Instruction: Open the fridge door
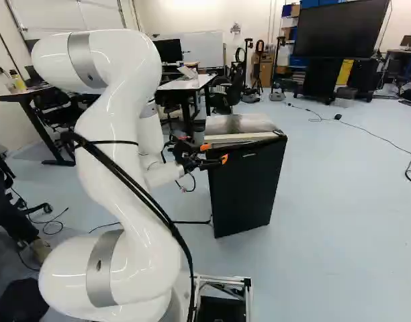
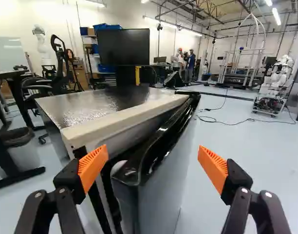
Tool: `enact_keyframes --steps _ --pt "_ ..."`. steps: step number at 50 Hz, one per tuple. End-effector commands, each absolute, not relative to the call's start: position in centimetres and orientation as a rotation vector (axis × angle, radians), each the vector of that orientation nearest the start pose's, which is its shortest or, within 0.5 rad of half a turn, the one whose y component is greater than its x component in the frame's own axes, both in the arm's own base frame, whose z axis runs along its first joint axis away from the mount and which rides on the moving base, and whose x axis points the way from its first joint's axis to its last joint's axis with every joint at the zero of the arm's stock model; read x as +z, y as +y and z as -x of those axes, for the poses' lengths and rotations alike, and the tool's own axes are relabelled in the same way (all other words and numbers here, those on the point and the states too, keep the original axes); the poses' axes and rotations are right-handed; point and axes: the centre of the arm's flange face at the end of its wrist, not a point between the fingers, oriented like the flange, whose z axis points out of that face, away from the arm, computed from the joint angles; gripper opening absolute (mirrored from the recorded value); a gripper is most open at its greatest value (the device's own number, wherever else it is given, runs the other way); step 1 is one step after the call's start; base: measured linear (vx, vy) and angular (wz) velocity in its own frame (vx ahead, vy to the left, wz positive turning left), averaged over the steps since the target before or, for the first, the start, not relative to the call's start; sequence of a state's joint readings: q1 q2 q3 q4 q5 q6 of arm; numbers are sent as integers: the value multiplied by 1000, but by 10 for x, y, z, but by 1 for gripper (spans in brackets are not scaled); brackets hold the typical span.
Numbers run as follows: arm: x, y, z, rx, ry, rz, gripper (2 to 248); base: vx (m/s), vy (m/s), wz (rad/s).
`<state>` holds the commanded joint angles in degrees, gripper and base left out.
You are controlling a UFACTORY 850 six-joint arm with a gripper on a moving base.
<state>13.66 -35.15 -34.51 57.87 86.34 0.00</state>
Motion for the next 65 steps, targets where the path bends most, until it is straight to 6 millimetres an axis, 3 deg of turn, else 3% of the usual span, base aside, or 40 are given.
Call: enact_keyframes --steps 49,65 --pt "250 -25 -290 1221 -1035 -1610 247 0 0 0" --pt "251 -27 -280 1197 -1039 -1595 247 0 0 0"
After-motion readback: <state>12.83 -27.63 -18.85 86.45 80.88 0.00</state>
